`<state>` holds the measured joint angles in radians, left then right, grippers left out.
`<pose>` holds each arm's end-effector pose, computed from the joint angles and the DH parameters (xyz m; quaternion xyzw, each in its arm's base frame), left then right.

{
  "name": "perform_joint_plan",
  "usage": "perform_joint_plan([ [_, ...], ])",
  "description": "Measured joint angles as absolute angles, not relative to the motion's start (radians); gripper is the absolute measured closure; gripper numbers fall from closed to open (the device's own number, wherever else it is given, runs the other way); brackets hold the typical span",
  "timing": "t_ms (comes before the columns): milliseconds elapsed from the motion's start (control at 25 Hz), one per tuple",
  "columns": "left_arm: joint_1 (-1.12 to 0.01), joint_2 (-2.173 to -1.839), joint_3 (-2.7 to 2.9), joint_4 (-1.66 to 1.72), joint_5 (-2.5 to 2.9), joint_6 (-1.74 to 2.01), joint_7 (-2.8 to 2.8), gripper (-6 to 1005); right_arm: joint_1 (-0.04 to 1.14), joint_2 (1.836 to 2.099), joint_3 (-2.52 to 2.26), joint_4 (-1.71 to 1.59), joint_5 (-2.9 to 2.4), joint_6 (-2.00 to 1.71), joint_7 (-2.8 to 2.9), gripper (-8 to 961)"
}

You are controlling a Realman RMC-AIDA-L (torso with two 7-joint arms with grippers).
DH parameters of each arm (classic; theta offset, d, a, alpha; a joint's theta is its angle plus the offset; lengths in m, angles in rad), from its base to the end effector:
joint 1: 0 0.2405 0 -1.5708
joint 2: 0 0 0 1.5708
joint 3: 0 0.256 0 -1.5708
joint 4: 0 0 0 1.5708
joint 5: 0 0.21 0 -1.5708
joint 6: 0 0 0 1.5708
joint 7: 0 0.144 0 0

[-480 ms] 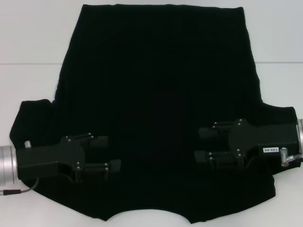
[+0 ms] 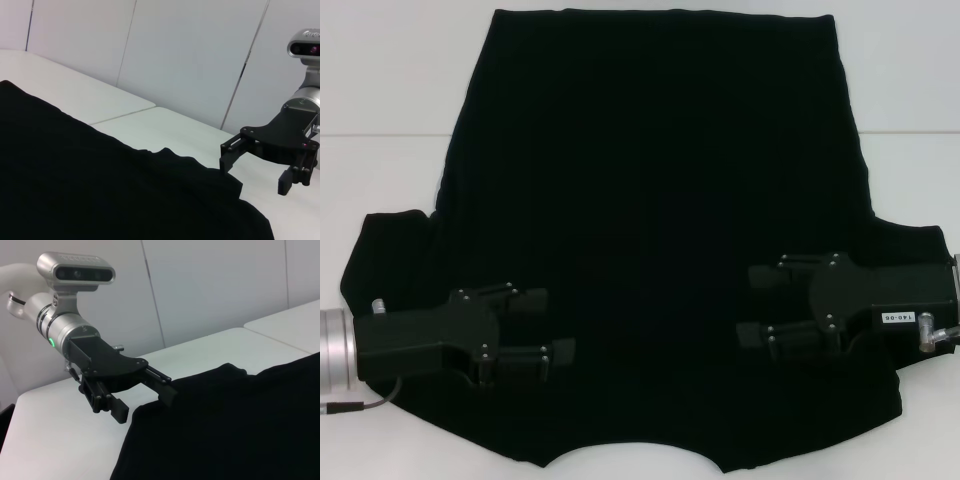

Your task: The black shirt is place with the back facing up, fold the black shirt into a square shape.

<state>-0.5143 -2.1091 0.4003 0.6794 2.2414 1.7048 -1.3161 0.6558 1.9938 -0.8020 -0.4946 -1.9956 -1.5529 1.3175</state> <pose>-0.2850 0.3021 0.0074 -0.9334 -0.2319 -0.2443 0.1236 0.2440 0.3469 -0.0081 -0.9636 0.1604 0.2037 0.0658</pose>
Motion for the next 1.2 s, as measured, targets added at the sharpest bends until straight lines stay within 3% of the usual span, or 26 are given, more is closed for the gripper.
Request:
perform_joint_plan([
  [400, -0.518, -2.098, 0.324, 0.707, 2.242, 1.696, -1.526, 139, 0.654, 2.005, -0.802, -0.494, -1.993, -1.541, 1.318, 58],
  [800, -0.525, -2.079, 0.309, 0.891, 2.425, 1.597, -2.103, 139, 0.673, 2.044, -0.768, -0.501, -1.991, -1.512, 1.334, 61],
  [1200, -0.548, -2.052, 0.272, 0.993, 2.595, 1.531, -2.372, 140, 0.682, 2.048, -0.749, -0.5, -1.99, -1.485, 1.329, 67],
])
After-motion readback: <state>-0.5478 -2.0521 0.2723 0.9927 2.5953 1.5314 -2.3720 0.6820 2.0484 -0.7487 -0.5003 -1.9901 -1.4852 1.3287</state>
